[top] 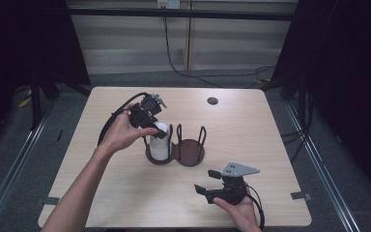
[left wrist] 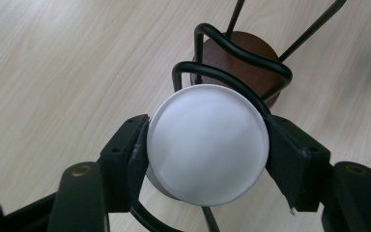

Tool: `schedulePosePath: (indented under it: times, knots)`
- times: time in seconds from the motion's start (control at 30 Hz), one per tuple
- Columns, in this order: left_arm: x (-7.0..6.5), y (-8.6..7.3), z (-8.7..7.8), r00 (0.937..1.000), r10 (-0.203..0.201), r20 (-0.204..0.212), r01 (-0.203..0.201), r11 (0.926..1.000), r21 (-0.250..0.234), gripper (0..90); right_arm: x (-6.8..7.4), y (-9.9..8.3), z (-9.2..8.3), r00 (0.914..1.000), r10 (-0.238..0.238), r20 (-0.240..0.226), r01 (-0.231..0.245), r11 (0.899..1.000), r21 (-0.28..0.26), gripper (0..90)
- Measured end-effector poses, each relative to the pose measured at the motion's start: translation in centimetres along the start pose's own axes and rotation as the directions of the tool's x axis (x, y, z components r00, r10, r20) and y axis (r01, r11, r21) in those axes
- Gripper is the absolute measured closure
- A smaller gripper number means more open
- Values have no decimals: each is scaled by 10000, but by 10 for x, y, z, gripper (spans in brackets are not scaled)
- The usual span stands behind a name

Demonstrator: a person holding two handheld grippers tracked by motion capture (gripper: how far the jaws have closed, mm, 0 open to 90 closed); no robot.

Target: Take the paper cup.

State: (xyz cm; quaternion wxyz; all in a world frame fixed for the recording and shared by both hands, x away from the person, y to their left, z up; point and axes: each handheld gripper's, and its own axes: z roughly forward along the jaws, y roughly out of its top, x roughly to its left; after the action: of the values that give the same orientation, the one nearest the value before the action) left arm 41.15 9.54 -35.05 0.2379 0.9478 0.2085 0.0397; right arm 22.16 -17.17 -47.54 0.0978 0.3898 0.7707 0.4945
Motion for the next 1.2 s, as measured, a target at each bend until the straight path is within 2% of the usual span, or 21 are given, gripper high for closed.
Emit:
schedulePosePath:
  times: [0.17,0.33,0.4,0.87,1.0,1.03,1.07,1.2]
  knots:
    - [3,0,-4,9999,-56,132,55,10000,46,364,0,0,0,10000,26,-13,-26,10000,18,233]
    - [2,0,-8,10000,-1,46,1,10000,-88,366,0,0,1,10000,26,-29,-26,10000,39,233]
    - [1,-1,-10,9999,-100,-43,99,9996,-265,367,0,0,1,10000,36,-79,-36,10000,63,233]
    - [3,-1,-13,9999,-160,-64,159,9996,-229,373,0,0,1,9999,61,-85,-61,10000,60,232]
    - [2,-1,-15,9999,-145,-43,144,9992,-365,374,0,0,1,9999,53,-94,-52,10000,68,232]
    - [0,-1,-16,9996,-288,-41,286,9987,-433,374,1,0,1,9999,51,-88,-50,10000,68,232]
    - [1,-1,-17,9998,-173,-49,171,9991,-397,374,0,0,1,10000,46,-89,-45,10000,67,232]
    - [2,-3,-20,9998,-186,-11,185,9986,-489,375,1,0,0,10000,37,-83,-36,10000,58,232]
